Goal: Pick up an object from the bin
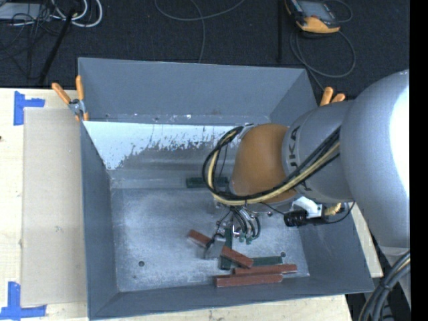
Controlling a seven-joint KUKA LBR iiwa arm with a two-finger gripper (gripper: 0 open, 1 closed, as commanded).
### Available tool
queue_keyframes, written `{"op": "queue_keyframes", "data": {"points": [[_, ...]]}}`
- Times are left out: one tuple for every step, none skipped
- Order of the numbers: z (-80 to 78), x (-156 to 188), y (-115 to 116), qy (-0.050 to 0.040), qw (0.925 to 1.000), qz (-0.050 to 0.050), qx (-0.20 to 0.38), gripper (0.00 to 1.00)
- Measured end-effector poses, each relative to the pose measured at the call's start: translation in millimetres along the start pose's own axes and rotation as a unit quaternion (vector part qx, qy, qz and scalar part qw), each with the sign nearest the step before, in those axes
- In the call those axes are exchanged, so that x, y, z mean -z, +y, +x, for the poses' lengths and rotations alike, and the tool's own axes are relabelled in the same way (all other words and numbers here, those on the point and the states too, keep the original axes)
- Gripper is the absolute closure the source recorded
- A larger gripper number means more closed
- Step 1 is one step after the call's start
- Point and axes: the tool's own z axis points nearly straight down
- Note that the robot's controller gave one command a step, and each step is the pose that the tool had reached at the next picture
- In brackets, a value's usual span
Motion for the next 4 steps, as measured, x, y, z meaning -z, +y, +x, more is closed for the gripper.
{"op": "queue_keyframes", "data": {"points": [[0.7,0,1,0.0008,1.0,-0.001,0.0,1.0],[0.7,0,1,0.0008,1.0,-0.001,0.0,0.0],[-53.9,0,1,-0.0011,0.9999,-0.001,-0.012,0.0],[-51.8,0,1,0.0007,0.9999,-0.001,-0.011,1.0]]}}
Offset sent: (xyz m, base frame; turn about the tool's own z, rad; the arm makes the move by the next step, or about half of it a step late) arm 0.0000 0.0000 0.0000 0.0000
